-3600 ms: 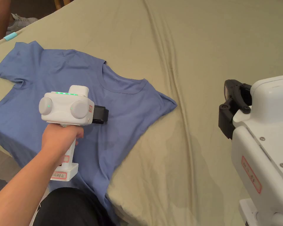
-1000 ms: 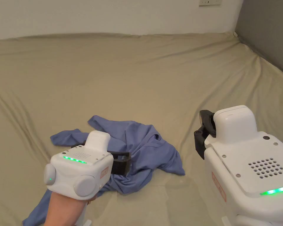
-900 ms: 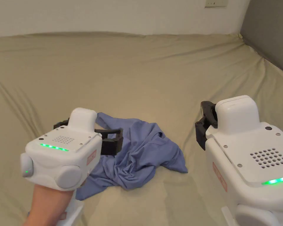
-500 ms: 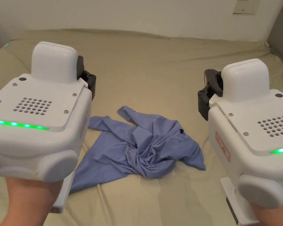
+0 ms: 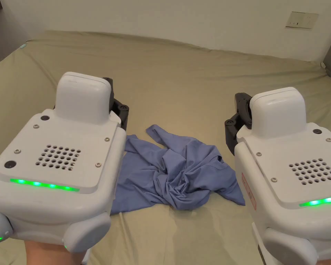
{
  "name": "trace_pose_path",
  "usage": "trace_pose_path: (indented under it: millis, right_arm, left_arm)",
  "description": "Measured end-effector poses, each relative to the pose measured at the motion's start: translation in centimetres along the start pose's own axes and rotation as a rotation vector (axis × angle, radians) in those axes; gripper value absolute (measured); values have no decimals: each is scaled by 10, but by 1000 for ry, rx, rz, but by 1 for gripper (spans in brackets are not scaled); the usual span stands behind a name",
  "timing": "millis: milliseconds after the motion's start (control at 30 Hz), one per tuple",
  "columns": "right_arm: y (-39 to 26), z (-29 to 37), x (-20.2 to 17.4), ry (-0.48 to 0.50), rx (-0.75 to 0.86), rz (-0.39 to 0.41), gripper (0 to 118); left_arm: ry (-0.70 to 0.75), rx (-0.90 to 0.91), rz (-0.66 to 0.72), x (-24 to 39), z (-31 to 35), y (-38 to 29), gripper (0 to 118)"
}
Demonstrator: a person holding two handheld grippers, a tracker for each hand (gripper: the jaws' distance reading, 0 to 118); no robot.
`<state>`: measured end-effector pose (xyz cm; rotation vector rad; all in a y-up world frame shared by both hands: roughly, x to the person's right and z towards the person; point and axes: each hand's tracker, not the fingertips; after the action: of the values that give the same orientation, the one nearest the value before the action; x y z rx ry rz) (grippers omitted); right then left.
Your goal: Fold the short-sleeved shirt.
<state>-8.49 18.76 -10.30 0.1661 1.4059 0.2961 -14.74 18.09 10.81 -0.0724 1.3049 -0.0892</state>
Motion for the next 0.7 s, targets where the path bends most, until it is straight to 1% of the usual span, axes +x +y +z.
trace_pose_path:
  millis: [167, 333, 433, 500, 600, 700]
  right_arm:
    - [-3, -4, 4, -6, -2, -1, 0]
    - [-11, -11, 10, -10, -21, -12, 0]
    - [-21, -17, 13, -6, -46, -14, 0]
    - [-28, -21, 15, -3, -67, -12, 0]
    - [-43, -29, 18, -3, -108, -8, 0]
    - [-57, -38, 20, -1, -151, -4, 0]
  left_arm:
    - [-17, -8, -34, 4, -7, -1, 0]
    - [-47, -104, -27, 0, -24, -19, 0]
    - [-91, -222, -16, -8, -36, -51, 0]
    - [-83, -340, -8, -16, -45, -82, 0]
    - [-81, -558, 81, -34, -63, -142, 0]
    - [-59, -766, 119, -47, -77, -199, 0]
